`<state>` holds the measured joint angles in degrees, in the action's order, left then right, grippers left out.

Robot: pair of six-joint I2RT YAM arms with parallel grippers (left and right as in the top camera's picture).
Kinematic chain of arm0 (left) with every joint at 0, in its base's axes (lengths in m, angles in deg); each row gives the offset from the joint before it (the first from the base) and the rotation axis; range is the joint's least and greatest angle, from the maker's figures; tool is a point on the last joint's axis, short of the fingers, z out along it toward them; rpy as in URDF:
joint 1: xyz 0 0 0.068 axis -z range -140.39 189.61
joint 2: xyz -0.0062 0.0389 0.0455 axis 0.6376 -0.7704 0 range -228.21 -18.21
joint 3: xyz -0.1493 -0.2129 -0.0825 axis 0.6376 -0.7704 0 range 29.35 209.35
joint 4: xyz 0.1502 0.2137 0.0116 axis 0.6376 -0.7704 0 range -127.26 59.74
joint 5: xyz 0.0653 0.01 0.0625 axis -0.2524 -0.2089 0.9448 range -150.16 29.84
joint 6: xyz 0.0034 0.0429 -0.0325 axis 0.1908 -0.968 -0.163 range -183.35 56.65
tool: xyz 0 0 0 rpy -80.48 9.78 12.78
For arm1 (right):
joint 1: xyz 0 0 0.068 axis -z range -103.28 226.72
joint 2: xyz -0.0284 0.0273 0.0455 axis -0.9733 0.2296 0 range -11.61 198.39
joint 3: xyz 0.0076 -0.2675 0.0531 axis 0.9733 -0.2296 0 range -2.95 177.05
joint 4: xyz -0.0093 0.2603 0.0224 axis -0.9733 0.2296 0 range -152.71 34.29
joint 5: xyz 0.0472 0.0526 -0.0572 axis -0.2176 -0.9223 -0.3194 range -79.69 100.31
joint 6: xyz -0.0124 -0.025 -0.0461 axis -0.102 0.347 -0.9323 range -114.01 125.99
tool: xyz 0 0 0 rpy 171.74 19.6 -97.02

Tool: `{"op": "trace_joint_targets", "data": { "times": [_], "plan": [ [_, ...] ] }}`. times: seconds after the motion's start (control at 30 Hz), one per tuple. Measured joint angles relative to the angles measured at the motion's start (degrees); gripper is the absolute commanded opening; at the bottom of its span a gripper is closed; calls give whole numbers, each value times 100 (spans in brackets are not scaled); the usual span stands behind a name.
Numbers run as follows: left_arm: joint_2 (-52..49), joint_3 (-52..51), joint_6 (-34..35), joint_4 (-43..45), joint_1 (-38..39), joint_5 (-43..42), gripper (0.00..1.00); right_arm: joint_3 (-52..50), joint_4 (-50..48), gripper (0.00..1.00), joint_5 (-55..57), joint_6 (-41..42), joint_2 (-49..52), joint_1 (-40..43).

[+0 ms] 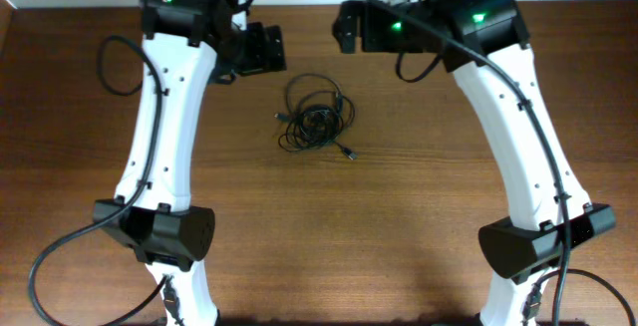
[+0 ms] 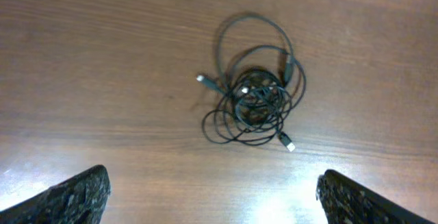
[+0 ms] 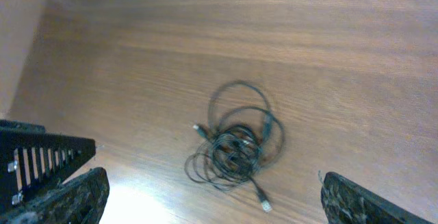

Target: Untangle cables

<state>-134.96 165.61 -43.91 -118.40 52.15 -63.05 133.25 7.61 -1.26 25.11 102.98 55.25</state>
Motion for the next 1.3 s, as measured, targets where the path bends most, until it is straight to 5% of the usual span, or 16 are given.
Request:
{"op": "trace_joint_targets", "data": {
  "times": [0.57,1.2,1.3],
  "plan": [
    [-70,-2085,-61,1947,479,-164,99,0,2667,98,37,-168,-557,1565],
    [-614,-3053,-61,3126,621,-289,99,0,2664,98,-160,-262,-2518,1565],
    [-734,-3053,-61,3342,621,-334,92,-35,2664,98,-160,-264,-2592,1565]
  ]
}}
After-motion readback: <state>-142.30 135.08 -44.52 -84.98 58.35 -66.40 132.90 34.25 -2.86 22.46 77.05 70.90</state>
